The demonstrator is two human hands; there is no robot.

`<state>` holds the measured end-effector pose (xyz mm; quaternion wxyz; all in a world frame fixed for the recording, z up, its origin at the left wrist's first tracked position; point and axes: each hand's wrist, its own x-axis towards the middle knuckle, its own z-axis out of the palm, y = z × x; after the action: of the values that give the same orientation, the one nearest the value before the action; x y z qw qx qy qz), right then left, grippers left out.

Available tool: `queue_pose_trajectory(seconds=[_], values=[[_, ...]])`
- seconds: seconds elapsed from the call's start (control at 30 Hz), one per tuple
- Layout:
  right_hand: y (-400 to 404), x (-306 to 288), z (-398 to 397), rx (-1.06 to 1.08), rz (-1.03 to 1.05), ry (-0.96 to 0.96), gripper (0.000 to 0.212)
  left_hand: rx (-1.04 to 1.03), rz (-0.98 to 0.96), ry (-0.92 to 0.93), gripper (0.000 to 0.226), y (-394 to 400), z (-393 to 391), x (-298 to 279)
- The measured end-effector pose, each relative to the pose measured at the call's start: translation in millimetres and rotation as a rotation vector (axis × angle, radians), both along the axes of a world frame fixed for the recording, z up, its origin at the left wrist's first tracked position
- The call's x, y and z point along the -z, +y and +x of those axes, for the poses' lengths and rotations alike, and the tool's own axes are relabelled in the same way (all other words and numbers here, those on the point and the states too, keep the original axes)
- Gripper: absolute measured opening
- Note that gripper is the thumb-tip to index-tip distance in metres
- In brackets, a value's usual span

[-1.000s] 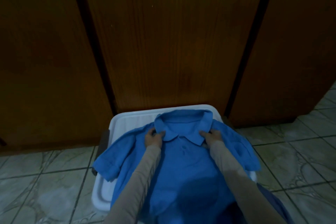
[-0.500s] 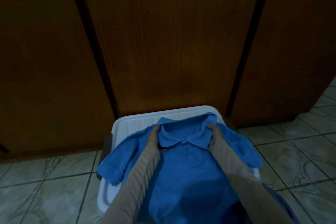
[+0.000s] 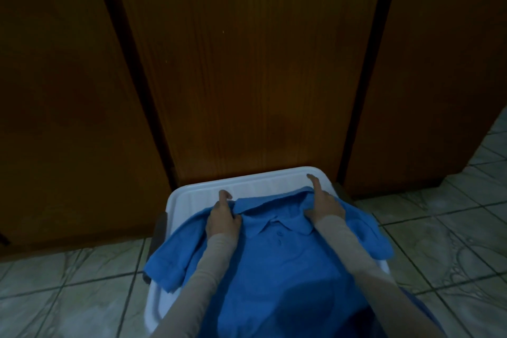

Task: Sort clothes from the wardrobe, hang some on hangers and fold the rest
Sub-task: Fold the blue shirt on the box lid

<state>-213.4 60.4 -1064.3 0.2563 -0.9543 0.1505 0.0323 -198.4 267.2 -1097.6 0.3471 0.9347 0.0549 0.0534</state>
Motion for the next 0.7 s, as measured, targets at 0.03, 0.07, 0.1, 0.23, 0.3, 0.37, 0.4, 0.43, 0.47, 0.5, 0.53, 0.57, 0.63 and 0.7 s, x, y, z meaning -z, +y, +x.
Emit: queue_pose_trajectory(seconds=[0.03,0.07,0.1,0.23,0.3,0.37,0.4,0.43,0.47,0.5,0.53,0.57,0.63,0.7], values=[[0.5,-2.5,-0.1,-0.027,-0.056,0.013,0.071,0.059,0.065,0.000,0.042,1.5,-0.9,1.1],[0.6,-3.9,1.4,-0.045,-0.089,0.019,0.062,0.111,0.152,0.010,0.045,2.8,-1.6,0.9],[0.9,-5.3,1.9,-0.047,-0.095,0.015,0.053,0.142,0.231,0.014,0.042,3.7,-2.6,0.1],[5.1,-4.7,1.6,0.032,-0.050,-0.048,0.030,0.105,0.222,-0.014,0.030,1.4,-5.1,1.4],[9.2,-3.4,-0.7,0.080,-0.078,-0.095,0.025,0.070,0.086,-0.058,0.029,-2.0,-5.7,2.1],[11.8,-0.6,-3.1,0.122,-0.076,-0.142,0.022,-0.020,-0.095,-0.084,0.027,-4.6,-7.6,2.4],[11.8,2.0,-2.8,0.133,-0.056,-0.166,0.021,-0.088,-0.199,-0.069,0.026,-5.1,-9.6,1.7],[10.7,4.4,-2.5,0.144,-0.023,-0.187,0.021,-0.147,-0.308,-0.035,0.024,-4.4,-11.3,1.0],[8.5,7.0,-1.1,0.152,0.024,-0.201,0.022,-0.191,-0.411,-0.003,0.020,-2.7,-11.4,1.7],[5.4,8.9,0.4,0.162,0.083,-0.211,0.023,-0.219,-0.494,0.049,0.018,-0.5,-11.1,2.6],[2.2,9.7,2.0,0.178,0.148,-0.213,0.023,-0.236,-0.585,0.108,0.018,2.3,-9.8,2.6],[-0.9,9.5,2.8,0.199,0.207,-0.214,0.023,-0.252,-0.699,0.183,0.021,4.4,-7.7,1.5],[-5.6,6.7,4.1,0.237,0.284,-0.202,0.021,-0.302,-0.965,0.345,0.026,7.6,-4.5,-4.1],[-8.6,4.9,5.2,0.262,0.332,-0.194,0.022,-0.330,-1.160,0.474,0.013,7.5,-4.9,-12.8]])
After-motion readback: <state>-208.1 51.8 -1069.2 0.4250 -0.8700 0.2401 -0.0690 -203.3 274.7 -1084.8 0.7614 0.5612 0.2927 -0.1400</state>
